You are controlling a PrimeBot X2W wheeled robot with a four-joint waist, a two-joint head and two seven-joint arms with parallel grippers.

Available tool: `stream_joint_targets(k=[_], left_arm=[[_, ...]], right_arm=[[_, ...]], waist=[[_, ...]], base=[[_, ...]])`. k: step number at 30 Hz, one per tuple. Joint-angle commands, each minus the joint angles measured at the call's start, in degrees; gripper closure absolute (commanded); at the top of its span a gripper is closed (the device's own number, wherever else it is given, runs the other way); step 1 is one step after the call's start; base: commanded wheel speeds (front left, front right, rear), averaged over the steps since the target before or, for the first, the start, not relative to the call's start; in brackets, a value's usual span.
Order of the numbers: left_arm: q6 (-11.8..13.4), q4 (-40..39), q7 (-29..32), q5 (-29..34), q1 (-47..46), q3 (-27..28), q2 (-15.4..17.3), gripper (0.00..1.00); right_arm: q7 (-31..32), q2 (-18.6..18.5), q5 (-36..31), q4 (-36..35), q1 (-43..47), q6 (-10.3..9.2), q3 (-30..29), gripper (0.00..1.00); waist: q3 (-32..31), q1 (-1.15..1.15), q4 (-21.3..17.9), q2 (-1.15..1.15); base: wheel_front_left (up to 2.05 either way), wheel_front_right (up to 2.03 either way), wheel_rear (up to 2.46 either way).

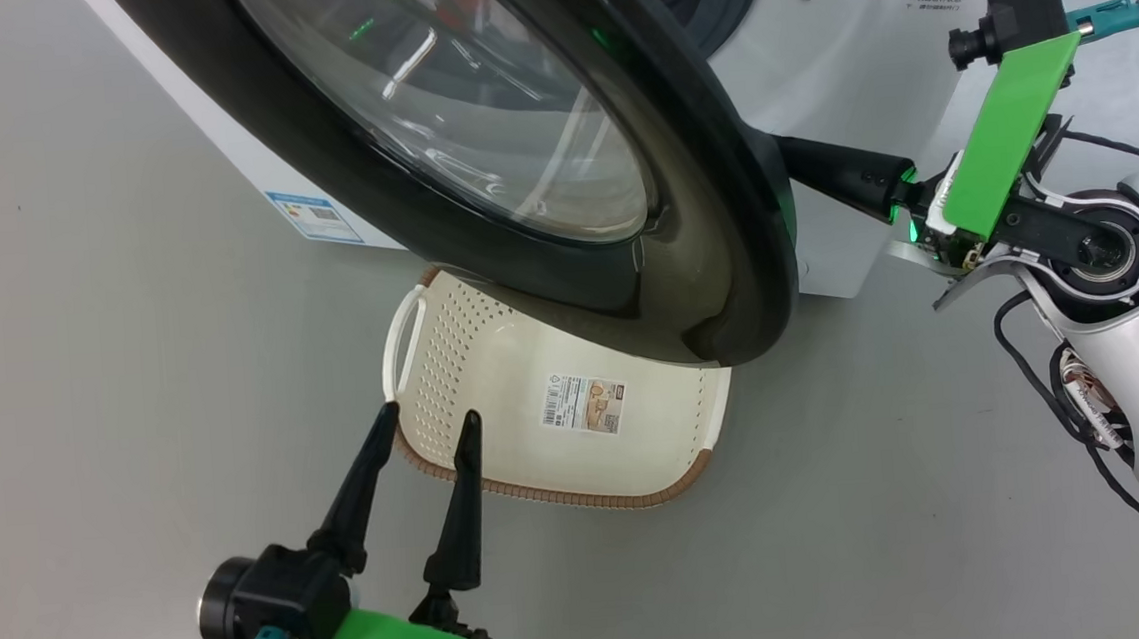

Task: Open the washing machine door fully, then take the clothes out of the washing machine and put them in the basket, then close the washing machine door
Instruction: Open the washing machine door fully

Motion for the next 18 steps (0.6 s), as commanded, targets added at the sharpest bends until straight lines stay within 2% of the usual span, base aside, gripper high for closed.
stream_joint_targets(k=[1,13,14,15,16,18], left_arm=[[0.0,-1.3,-0.7,0.5,0.5,2.1,0.6,0.00],[-0.6,-1.0,-0.7,0.3,0.5,2.3,0.6,0.00],[-0.8,-0.9,-0.7,0.4,0.4,2.3,0.6,0.00],[-0.9,-0.9,-0.7,0.4,0.5,2.4,0.6,0.00],[-1.1,-0.8,-0.7,0.5,0.5,2.5,0.6,0.00],[-1.4,-0.6,-0.7,0.6,0.5,2.8,0.6,0.00]], right_arm=[[0.5,1.1,0.2,-1.9,1.3,0.44,0.4,1.00],[-2.0,2.0,-2.7,-1.8,2.4,0.44,-2.1,1.00],[-2.2,2.0,-2.9,-1.8,2.6,0.44,-2.3,0.98],[-2.7,1.9,-3.3,-1.8,2.8,0.44,-2.5,0.84],[-3.3,1.9,-3.8,-1.9,3.0,0.44,-2.8,0.64],[-4.2,1.8,-4.6,-2.1,3.5,0.44,-3.1,0.44]], waist=[[-0.1,0.00,0.0,0.00],[-1.0,0.00,-0.2,0.00],[-1.1,0.00,-0.3,0.00],[-1.2,0.00,-0.4,0.00],[-1.5,0.00,-0.6,0.00],[-1.7,0.00,-1.0,0.00]], base=[[0.00,0.00,0.00],[0.00,0.00,0.00],[0.00,0.00,0.00],[0.00,0.00,0.00],[0.00,0.00,0.00],[0.00,0.00,0.00]])
